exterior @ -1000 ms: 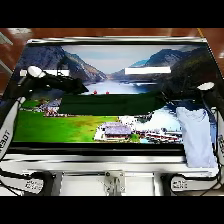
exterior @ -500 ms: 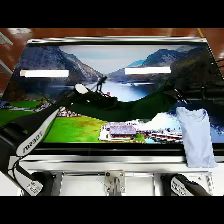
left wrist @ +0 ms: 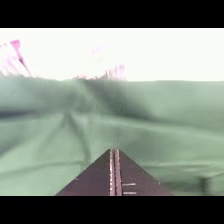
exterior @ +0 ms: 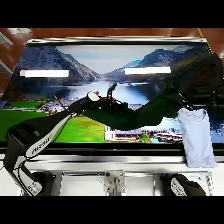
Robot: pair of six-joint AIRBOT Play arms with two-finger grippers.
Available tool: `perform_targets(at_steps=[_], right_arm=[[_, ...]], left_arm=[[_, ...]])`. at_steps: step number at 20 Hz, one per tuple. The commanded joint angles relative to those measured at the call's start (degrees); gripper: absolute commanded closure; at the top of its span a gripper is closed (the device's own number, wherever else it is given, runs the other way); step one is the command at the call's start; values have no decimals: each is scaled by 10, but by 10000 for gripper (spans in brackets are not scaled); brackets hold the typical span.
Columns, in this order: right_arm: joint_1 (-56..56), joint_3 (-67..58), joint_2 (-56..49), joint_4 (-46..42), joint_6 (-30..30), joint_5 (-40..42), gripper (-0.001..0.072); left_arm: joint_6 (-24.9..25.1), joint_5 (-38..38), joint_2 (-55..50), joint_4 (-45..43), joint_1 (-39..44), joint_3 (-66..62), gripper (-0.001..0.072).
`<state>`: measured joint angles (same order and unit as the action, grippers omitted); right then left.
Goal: Fold the shirts.
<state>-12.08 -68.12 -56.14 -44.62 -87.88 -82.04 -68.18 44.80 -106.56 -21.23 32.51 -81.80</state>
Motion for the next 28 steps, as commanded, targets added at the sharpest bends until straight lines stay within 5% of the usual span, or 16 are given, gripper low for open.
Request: perform_targets(at_steps=[1, 4, 11, 17, 18, 19, 20, 24, 28], right_arm=[[75, 0, -23, -19, -15, 88, 650], [186, 0, -93, -9, -10, 209, 650], [407, -1, -314, 184, 68, 450, 650], [449, -86, -447, 306, 104, 471, 629], [454, -104, -462, 324, 104, 479, 516], [458, -119, -474, 350, 105, 493, 251], [458, -128, -479, 370, 116, 507, 87], [431, -129, -459, 350, 128, 473, 85], [348, -129, -419, 144, 58, 303, 87]], left_arm=[[9, -9, 64, -110, -81, -1, 668], [-26, -2, 175, -230, -212, -1, 668], [-25, 75, 386, -234, -490, -1, 667], [-12, 195, 432, -234, -581, 0, 667], [-12, 205, 432, -234, -577, 5, 666], [-12, 207, 432, -234, -572, 14, 667], [-12, 209, 432, -234, -565, 28, 667], [-12, 208, 432, -234, -531, 91, 667], [3, 207, 433, -233, -514, 105, 666]])
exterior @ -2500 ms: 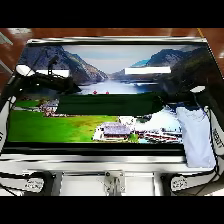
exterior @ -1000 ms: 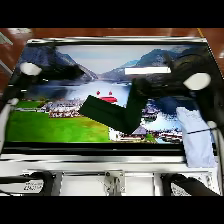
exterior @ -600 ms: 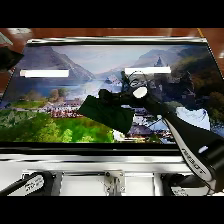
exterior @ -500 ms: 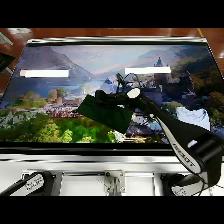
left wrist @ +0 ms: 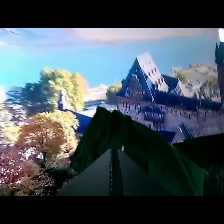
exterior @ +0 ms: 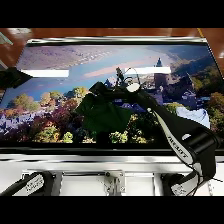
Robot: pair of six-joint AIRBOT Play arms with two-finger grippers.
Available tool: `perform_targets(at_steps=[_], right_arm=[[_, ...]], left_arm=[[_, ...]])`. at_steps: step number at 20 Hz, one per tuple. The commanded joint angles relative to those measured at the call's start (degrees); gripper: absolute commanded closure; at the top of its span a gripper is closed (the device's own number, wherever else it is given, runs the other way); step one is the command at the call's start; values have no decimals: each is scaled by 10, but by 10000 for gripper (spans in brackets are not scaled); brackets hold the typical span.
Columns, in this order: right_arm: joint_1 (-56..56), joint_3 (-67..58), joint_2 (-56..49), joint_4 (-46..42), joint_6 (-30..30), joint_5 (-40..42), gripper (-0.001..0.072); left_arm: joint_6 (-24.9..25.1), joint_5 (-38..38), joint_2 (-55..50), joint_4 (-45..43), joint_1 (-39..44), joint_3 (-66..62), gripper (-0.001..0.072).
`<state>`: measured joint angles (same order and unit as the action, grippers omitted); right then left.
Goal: Fold the shirts.
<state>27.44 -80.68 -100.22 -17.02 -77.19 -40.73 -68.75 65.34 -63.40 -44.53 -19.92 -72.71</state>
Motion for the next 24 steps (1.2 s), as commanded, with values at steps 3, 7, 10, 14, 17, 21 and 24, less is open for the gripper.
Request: perform_targets(at_steps=[3, 7, 10, 14, 17, 21, 24], right_arm=[[-128, -3, 64, -367, -146, -274, 85], [-199, 22, 76, -499, -185, -414, 28], [-194, 108, 76, -427, -179, -321, 28], [-159, 204, 76, -328, -174, -172, 28], [-130, 213, 70, -311, -178, -127, 30], [-97, 213, 41, -244, -145, -112, 237], [-110, 194, 59, -174, -72, -124, 649]], left_arm=[[8, 1, 3, 0, 10, 15, 666], [8, 2, 5, 0, 10, 15, 666], [8, 4, 8, 15, 10, 15, 666], [17, 3, 19, 54, 10, 14, 666], [26, 3, 25, 108, 10, 14, 666], [51, 3, 27, 191, 10, 14, 666], [51, 3, 28, 202, 10, 14, 666]])
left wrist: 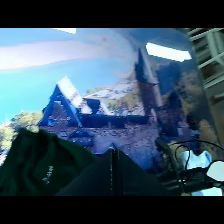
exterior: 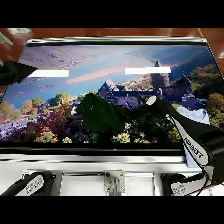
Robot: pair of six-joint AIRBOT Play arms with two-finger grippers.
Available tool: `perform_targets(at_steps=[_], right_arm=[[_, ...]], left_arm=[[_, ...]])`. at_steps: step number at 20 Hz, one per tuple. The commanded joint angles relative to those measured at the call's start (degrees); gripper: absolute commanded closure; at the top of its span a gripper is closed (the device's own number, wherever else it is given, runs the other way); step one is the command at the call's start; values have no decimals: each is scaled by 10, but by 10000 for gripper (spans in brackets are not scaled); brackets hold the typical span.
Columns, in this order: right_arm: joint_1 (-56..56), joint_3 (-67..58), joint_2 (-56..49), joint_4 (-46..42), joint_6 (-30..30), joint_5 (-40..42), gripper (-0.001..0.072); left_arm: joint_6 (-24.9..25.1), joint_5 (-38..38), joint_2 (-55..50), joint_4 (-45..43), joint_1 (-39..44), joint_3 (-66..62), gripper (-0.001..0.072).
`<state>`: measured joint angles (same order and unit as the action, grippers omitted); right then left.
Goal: Fold the shirts.
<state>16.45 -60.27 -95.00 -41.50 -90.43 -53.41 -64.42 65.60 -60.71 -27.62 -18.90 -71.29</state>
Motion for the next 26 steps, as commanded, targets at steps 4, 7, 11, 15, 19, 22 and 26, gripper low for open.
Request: perform_targets(at_steps=[4, 7, 11, 15, 19, 22, 26], right_arm=[[-75, -101, 100, 76, 85, -50, 650], [-175, -193, 165, 50, 48, -141, 650], [-347, -264, 212, -26, -15, -242, 650], [-514, -266, 221, -63, -2, -278, 650], [-601, -266, 221, -209, 22, -264, 650], [-628, -266, 216, -277, 21, -245, 650], [-643, -266, 205, -323, -15, -257, 650]], left_arm=[[8, 0, 1, 33, 0, 0, 666], [7, 3, 1, 38, 0, 0, 666], [7, 10, 1, 64, 1, 0, 666], [7, 46, 1, 68, 1, 0, 666], [7, 90, 2, 68, 11, 0, 666], [7, 89, 1, 68, 34, 0, 666], [7, 79, 1, 67, 73, 0, 666]])
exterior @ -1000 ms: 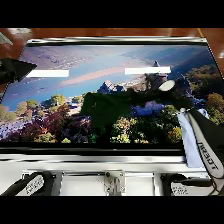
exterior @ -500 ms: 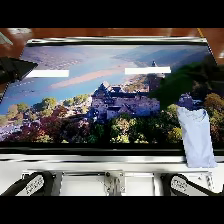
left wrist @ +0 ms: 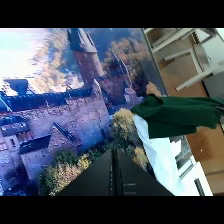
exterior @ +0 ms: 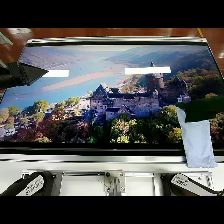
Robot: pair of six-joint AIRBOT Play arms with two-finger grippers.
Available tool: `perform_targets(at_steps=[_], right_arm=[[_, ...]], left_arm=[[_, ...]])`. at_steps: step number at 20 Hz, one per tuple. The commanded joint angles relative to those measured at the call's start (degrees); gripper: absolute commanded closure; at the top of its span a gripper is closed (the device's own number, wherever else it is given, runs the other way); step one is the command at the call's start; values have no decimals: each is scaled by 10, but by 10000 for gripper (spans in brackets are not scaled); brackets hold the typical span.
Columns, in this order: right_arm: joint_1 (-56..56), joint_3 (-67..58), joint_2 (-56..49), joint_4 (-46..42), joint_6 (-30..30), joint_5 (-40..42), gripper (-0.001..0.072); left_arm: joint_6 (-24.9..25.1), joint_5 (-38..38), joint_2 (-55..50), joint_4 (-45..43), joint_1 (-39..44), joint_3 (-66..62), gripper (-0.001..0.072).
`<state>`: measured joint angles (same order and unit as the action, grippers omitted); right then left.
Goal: Fold the shirts.
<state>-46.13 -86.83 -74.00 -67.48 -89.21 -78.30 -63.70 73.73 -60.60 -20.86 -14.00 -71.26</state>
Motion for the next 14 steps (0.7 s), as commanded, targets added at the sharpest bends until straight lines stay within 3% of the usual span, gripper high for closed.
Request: perform_targets(at_steps=[1, 5, 8, 11, 14], right_arm=[[-17, -1, -5, -100, -39, -29, 650], [-17, 15, -5, -217, -60, -144, 649], [-15, 82, 1, -198, -79, -197, 649], [-14, 169, 20, -191, -86, -175, 649], [-14, 229, 28, -244, -92, -157, 649]], left_arm=[[0, -5, 0, 0, 33, 0, 666], [1, -23, -1, -1, 60, 0, 666], [1, -37, -2, -1, 75, 1, 666], [2, -39, -2, -1, 87, 1, 666], [2, -39, -2, -1, 95, 1, 666]])
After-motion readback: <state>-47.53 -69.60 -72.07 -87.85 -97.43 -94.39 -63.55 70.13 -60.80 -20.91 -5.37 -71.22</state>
